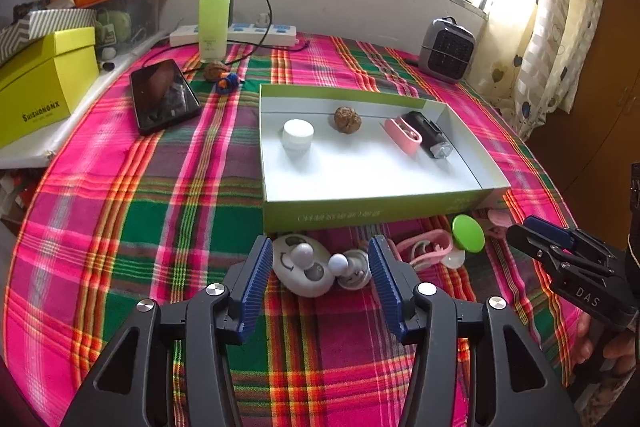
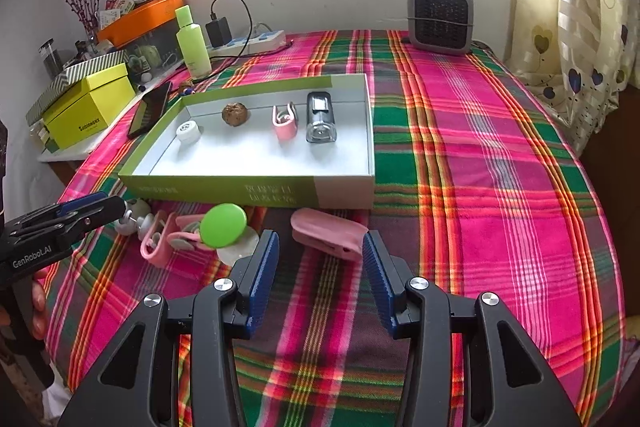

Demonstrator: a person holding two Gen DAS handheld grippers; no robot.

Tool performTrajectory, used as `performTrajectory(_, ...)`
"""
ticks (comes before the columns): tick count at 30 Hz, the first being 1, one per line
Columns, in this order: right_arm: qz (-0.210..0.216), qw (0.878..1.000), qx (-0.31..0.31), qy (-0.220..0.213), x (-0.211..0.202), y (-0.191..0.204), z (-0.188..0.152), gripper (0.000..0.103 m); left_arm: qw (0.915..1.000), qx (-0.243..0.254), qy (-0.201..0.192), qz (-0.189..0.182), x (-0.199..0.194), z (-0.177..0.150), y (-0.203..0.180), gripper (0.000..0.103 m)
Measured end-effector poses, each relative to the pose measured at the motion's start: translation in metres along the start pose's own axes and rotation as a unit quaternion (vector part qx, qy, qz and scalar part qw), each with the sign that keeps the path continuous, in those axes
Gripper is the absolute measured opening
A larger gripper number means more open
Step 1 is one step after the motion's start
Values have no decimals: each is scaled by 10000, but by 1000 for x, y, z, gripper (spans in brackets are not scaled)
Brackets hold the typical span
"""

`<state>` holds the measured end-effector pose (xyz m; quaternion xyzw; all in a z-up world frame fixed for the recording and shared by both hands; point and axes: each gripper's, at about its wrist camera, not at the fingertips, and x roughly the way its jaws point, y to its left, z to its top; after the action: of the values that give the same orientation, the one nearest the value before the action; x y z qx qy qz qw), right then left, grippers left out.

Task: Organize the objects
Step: 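Withdraw both open tools from the box toward the items beside it, then grasp the pink clip with the right tool while the left tool grasps the white panda-face toy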

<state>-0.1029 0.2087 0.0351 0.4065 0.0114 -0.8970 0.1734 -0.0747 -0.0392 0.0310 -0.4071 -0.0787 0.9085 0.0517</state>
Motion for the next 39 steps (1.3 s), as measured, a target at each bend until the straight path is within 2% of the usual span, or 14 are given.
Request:
performTrajectory(5, -25, 10000, 68, 67, 2, -8, -7, 45, 9999, -55, 127, -60, 7, -7, 3, 50)
performTrajectory(18, -11, 9999, 95, 82, 4, -12, -7, 45, 9994, -189, 266, 126, 20, -9, 13, 50)
performTrajectory(35, -7, 9999, -33, 135, 12, -9, -1, 45, 9992, -343, 187, 72, 25, -4, 22, 50)
performTrajectory(39, -5, 9998, -130, 145, 15, -8, 3, 45, 9991, -394, 172, 60, 24, -5, 25, 45)
